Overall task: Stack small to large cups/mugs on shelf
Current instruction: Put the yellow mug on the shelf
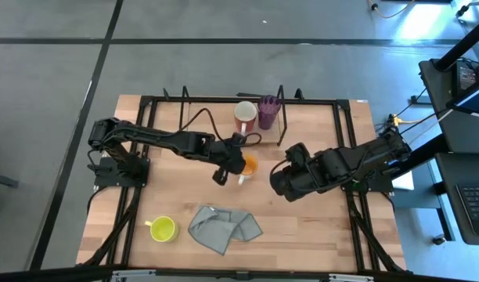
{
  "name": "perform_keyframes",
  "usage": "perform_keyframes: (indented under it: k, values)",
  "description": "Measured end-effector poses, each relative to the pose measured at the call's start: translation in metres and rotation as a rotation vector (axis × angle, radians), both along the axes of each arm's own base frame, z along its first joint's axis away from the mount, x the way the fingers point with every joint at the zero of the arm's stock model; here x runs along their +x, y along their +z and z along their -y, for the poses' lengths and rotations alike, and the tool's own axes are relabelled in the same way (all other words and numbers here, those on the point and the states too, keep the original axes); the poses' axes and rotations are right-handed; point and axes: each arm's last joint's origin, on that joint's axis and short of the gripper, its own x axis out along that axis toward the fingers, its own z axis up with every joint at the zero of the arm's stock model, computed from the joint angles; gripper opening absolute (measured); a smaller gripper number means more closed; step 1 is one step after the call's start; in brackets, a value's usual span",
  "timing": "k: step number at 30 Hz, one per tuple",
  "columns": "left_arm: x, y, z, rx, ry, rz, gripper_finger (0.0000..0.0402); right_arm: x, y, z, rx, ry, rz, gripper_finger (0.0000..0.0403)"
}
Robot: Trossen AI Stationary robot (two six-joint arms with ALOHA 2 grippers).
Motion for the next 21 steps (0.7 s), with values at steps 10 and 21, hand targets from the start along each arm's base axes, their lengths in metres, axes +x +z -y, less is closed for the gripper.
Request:
perform_keyframes:
  k: [10, 21]
  values:
    - [-0.011, -0.011, 0.006, 0.152, -0.311, -0.199, 0.0042, -0.002, 0.000, -0.004, 0.012, -0.064, 0.038, 0.0127]
    - [-0.005, -0.007, -0.004, 0.232, -0.340, -0.135, 0.0106, -0.001, 0.000, -0.003, 0.021, -0.152, 0.083, 0.0127]
